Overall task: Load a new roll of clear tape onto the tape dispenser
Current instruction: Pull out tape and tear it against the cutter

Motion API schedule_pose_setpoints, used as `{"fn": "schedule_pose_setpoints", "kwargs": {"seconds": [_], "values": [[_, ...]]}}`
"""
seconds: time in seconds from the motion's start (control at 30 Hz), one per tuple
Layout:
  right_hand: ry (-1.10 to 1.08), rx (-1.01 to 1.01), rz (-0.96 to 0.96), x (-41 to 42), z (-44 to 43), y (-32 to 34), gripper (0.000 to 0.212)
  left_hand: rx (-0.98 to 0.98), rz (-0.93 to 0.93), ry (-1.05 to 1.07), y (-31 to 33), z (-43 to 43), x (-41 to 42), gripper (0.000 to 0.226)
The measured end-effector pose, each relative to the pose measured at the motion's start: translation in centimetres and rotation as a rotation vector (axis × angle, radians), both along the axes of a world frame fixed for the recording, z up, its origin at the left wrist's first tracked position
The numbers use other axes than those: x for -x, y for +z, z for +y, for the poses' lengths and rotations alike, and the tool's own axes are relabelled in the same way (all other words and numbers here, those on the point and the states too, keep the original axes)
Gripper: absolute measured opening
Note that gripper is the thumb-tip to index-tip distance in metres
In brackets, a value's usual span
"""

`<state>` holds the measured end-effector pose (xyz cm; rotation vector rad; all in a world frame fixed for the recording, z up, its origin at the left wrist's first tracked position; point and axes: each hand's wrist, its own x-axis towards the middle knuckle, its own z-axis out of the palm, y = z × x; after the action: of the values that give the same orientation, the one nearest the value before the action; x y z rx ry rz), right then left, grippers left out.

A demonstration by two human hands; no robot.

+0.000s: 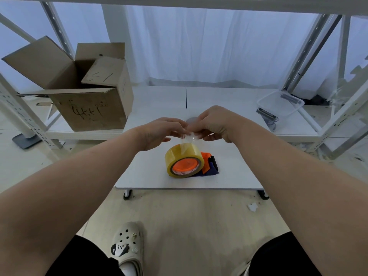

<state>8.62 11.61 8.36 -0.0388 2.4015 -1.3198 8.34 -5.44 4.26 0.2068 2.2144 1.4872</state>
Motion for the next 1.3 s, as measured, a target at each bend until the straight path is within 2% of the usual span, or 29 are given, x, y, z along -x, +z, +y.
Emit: {"fn": "schedule_pose_setpoints", "kwargs": {"seconds": [0.17, 0.23, 0.3, 0.37, 0.43, 0.6, 0.77, 0.9, 1.1, 1.3], "values": [[-0.068, 0.036, -0.002, 0.1, 0.3, 0.2, 0.013, -0.056, -0.009, 0.017, 0.6, 0.1, 0.1, 0.035], [-0.083, 0.029, -0.013, 0.1, 0.7, 0.1, 0.014, -0.012, 0.013, -0.014, 0.6, 0.1, 0.3, 0.035], [-0.091, 0.037, -0.025, 0.1, 0.9, 0.1, 0.009, 0.215, 0.043, -0.123, 0.2, 0.2, 0.2, 0.049], [-0.103, 0.050, -0.025, 0.1, 0.7, 0.0, 0.007, 0.502, 0.100, -0.235, -0.9, 0.9, -0.2, 0.075], [-0.115, 0.065, -0.012, 0.0, 0.4, 0.0, 0.006, 0.633, 0.173, -0.255, -2.0, 1.5, -0.5, 0.084], [-0.127, 0.040, 0.057, -0.1, 0.6, 0.3, 0.012, 0.656, 0.279, -0.134, -3.0, 1.2, -0.3, 0.075], [-0.230, 0.011, 0.088, 0.5, 3.4, 0.2, 0.030, 0.692, 0.344, -0.181, -3.4, 0.6, -0.7, 0.065], [-0.262, 0.006, 0.077, 0.7, 4.4, 0.2, 0.029, 0.698, 0.334, -0.194, -3.2, 1.0, -0.8, 0.061], [-0.320, 0.000, 0.012, 0.9, 5.9, -0.6, 0.032, 0.828, 0.273, -0.243, -3.4, 0.6, -0.8, 0.059], [-0.331, 0.026, -0.037, 1.5, 6.2, -2.2, 0.014, 0.850, 0.235, -0.284, -3.2, 0.5, -0.4, 0.075]]}}
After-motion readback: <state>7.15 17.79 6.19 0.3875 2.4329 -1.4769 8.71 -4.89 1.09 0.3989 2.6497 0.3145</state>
